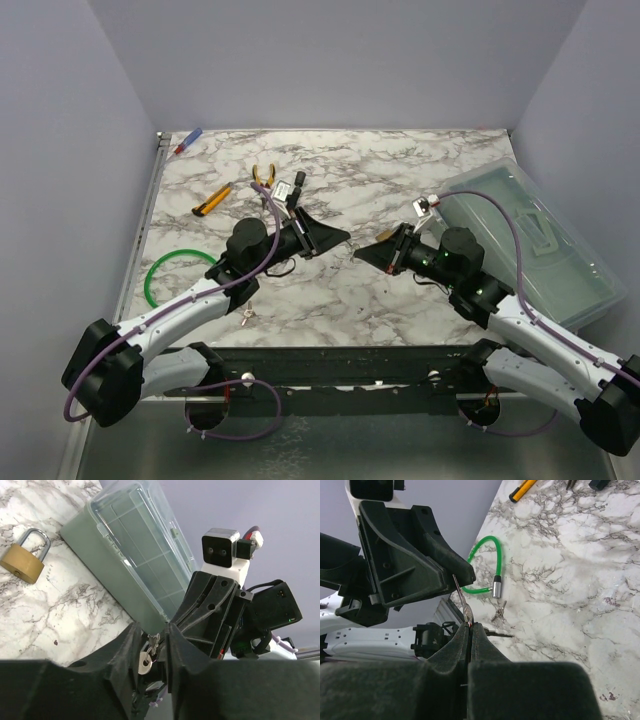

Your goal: Unlock with the key

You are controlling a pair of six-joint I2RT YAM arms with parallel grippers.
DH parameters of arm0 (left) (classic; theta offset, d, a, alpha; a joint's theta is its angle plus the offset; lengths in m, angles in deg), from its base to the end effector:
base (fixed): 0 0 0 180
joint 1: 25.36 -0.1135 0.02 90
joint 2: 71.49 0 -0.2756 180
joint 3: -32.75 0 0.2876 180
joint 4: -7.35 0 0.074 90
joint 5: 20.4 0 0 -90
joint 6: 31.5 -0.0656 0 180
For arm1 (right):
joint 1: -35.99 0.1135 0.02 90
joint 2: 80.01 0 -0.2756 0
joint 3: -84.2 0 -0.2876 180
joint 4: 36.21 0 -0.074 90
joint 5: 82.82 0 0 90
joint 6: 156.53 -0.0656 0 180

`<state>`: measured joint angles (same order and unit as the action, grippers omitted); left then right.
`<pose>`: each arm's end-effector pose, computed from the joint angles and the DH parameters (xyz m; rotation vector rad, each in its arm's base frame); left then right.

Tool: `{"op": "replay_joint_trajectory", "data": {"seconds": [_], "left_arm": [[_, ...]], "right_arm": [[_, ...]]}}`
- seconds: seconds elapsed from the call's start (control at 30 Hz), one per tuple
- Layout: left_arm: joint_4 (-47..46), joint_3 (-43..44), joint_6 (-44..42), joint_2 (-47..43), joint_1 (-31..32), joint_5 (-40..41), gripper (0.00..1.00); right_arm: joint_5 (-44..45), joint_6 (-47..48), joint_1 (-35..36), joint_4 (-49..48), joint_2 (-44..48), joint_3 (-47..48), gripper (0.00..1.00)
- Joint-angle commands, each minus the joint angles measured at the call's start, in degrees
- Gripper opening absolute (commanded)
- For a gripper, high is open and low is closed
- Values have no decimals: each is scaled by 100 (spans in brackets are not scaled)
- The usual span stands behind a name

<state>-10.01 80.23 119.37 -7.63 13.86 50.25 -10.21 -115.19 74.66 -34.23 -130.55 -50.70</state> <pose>0.2267 -0.2131 0.2821 -0.0311 1.8068 -1.5833 0.1959 0.1819 0.2814 -0.0881 1.8996 1.3513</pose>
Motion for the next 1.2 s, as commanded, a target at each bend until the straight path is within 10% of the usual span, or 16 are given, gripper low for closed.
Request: {"op": "replay_joint_trajectory", "data": {"seconds": [0.0, 0.4, 0.43, 0.53, 0.6, 1.17], "left_arm": [[-299, -114, 43, -13, 50, -152, 26], [-434, -126, 239, 38, 77, -132, 0], [-434, -121, 242, 31, 75, -138, 0], [-413, -40, 228, 47, 73, -266, 0], [-328, 70, 185, 84, 75, -406, 0], [3087, 2170, -2187, 212, 73, -1438, 0]], "right_arm": [[-181, -114, 26, -314, 13, 113, 1], [-362, -179, 26, -550, -20, 4, 1], [-407, -130, 26, -511, -28, 30, 5], [-430, 143, 26, -110, -20, 194, 59], [-349, 371, 26, 237, 70, 294, 74], [-1254, 2306, 26, 483, 677, 776, 71]]}}
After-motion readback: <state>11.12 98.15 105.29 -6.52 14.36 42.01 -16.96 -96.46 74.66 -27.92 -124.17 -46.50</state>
